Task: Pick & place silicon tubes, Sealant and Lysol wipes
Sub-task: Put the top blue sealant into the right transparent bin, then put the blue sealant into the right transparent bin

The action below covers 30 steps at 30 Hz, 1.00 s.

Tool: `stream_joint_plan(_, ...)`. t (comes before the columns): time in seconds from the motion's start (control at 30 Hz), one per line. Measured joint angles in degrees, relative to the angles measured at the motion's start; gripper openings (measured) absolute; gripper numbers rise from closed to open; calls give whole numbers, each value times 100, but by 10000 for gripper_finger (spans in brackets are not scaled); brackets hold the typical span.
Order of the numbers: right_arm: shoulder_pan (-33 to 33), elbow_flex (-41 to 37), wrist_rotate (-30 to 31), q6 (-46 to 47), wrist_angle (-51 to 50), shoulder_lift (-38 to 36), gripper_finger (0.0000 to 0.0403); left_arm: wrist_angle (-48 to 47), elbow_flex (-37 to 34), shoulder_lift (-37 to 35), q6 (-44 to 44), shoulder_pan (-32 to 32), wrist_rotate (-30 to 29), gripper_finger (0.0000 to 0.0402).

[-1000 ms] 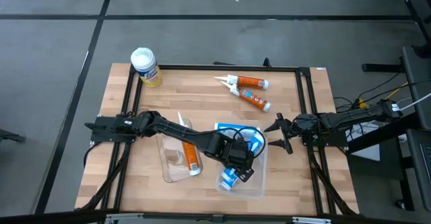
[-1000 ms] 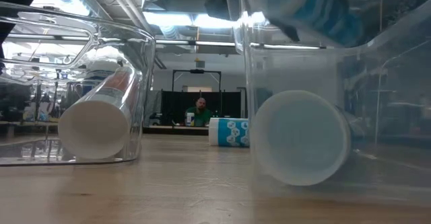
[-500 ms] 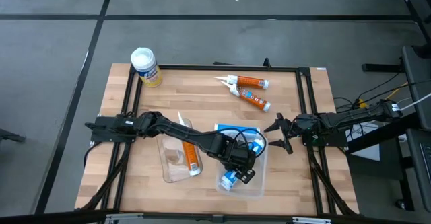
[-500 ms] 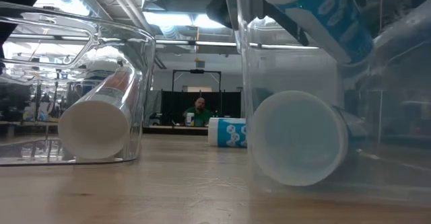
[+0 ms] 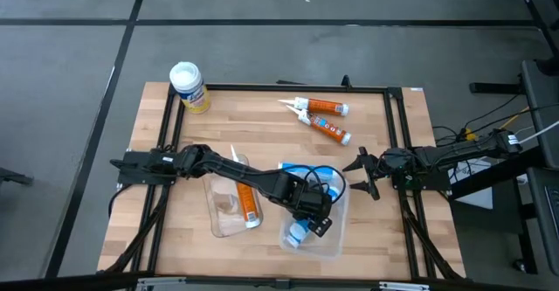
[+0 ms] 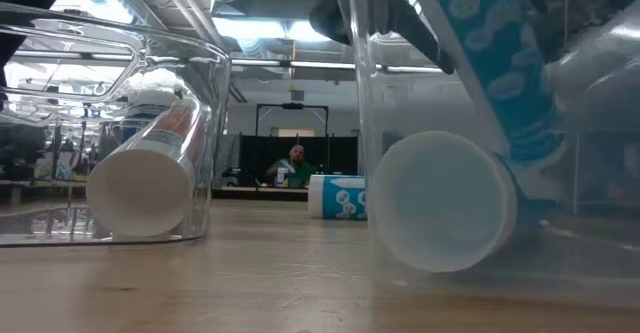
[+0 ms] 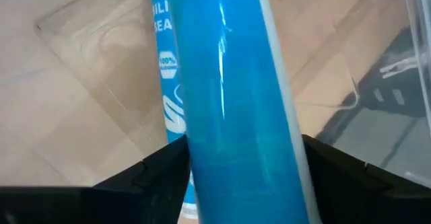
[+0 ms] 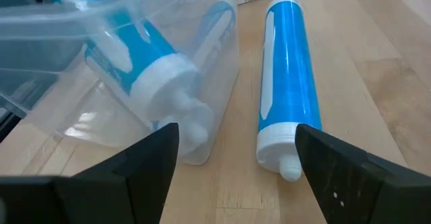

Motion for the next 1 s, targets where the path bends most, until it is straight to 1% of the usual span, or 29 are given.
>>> stream_joint_plan(0.57,-1,0,0,0,0,0,298,75,-23,-53,90,-2,-35,252)
stream_joint_plan(0.63,-2,0,1,0,0,1,298,156,-31,-98,218,-8,-175,252)
stream_joint_plan(0.77,0,0,1,0,0,-1,298,448,-32,-130,440,5,-688,253)
stream_joint_plan(0.83,-1,0,1,0,0,-1,298,733,-14,-163,601,9,-880,253)
stream_joint_plan(0.9,0,0,1,0,0,-1,298,996,5,-203,774,26,-954,253)
stream_joint_plan(1.0,-1,0,1,0,0,-2,298,1360,5,-206,1097,30,-903,253)
